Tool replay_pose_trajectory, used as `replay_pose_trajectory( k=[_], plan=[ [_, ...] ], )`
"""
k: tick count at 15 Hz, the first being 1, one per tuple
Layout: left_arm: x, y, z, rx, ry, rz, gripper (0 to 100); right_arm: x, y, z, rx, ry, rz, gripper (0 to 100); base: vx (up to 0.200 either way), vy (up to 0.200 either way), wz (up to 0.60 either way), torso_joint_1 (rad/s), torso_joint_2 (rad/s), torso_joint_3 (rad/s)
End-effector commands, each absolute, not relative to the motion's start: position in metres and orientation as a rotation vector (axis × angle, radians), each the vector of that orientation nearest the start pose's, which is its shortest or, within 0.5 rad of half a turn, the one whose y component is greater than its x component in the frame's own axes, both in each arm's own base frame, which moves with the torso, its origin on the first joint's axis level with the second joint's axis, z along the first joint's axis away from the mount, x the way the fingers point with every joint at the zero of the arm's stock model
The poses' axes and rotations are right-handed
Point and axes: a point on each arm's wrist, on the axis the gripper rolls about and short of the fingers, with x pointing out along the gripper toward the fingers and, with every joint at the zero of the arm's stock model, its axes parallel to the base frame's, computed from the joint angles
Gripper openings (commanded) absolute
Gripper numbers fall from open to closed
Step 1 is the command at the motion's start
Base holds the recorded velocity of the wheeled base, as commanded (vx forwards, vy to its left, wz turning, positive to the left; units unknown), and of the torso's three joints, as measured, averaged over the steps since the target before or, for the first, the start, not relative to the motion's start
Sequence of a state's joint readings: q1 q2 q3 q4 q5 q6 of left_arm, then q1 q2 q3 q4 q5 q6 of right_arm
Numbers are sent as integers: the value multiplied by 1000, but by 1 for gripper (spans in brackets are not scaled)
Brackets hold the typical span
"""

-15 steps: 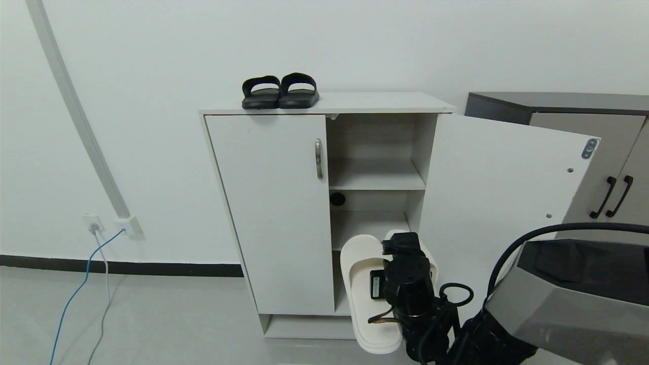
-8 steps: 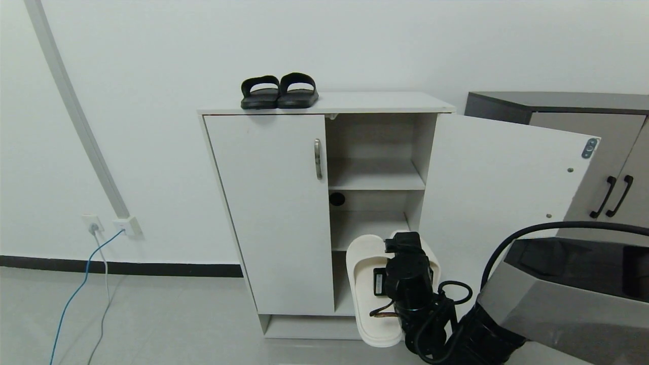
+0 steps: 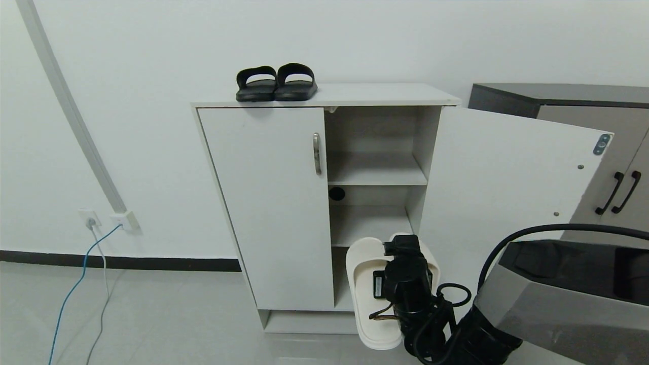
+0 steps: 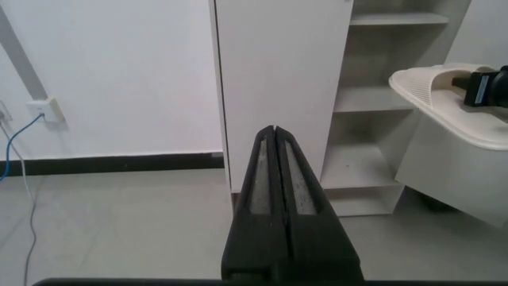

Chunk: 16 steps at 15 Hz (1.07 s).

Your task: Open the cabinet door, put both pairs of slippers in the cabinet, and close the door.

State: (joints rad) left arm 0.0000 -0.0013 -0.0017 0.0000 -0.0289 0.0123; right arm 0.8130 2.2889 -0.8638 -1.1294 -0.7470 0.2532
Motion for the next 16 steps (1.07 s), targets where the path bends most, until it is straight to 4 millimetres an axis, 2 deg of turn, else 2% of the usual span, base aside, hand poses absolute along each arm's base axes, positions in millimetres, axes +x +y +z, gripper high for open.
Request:
replay_pose_trajectory(
  k=[1, 13, 14, 16],
  plan=[
    [-23, -1, 76, 12, -2, -29, 0, 279, 273, 33, 41, 220, 38, 0, 0, 0, 0, 2, -7, -178],
    [-23, -1, 76, 14, -2, -31, 0, 285, 275, 15, 20, 239, 23, 0, 0, 0, 0, 2, 2, -197],
    [-23, -1, 76, 12, -2, -29, 0, 288, 277, 7, 11, 212, 27, 0, 0, 0, 0, 7, 7, -198],
    [-23, -1, 76, 14, -2, -29, 0, 290, 278, 7, -11, 116, 43, 0, 0, 0, 0, 7, 5, -195]
  ],
)
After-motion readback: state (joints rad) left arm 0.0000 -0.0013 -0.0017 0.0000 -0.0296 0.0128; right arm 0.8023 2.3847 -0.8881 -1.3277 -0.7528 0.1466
